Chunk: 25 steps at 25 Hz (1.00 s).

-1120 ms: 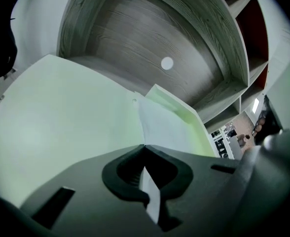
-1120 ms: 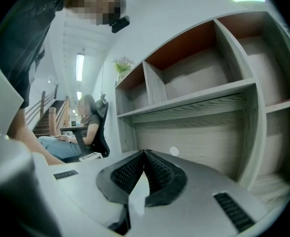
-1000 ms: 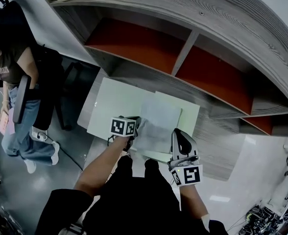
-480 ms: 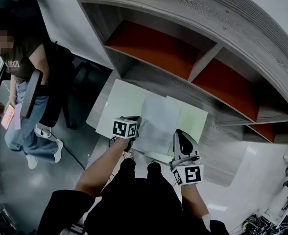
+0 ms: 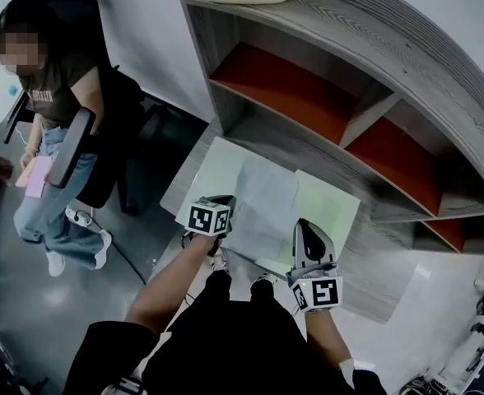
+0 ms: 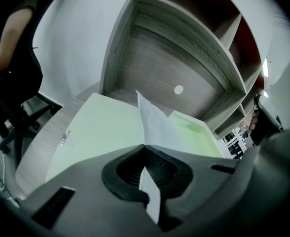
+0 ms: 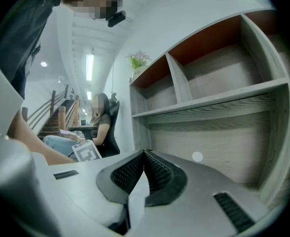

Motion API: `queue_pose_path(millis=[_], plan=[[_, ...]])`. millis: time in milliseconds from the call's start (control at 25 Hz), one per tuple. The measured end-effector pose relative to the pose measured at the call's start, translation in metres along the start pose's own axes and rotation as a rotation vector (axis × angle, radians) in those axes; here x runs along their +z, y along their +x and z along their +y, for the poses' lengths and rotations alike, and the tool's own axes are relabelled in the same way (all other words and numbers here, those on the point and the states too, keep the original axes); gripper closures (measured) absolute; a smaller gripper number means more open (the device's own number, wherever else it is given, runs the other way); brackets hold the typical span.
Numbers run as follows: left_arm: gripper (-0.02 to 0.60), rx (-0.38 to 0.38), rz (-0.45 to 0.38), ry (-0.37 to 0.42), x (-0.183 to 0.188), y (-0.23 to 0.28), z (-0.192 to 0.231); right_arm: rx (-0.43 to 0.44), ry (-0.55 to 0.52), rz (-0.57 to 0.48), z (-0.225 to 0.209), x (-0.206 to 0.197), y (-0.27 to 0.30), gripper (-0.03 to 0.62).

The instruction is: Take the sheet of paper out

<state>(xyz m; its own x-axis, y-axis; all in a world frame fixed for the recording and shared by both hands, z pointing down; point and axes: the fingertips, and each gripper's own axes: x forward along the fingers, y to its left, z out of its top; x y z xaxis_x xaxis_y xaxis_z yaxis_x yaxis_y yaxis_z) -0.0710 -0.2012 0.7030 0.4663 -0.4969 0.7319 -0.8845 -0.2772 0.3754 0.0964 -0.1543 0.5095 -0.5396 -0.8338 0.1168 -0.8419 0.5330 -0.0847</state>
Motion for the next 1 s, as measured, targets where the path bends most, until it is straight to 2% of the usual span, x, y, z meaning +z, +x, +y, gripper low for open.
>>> queue_pose_path(millis=[360, 1000], plan=[[0.574, 0.049, -0.068, -0.016, -0.001, -0.031, 0.022, 0.019, -0.024, -0.007, 0.021, 0.005, 0.009, 0.572], [0.574, 0.175, -0.371, 0.179, 0.040, -0.113, 0.007, 0.023, -0.062, -0.028, 0.034, 0.019, 0.013, 0.572]])
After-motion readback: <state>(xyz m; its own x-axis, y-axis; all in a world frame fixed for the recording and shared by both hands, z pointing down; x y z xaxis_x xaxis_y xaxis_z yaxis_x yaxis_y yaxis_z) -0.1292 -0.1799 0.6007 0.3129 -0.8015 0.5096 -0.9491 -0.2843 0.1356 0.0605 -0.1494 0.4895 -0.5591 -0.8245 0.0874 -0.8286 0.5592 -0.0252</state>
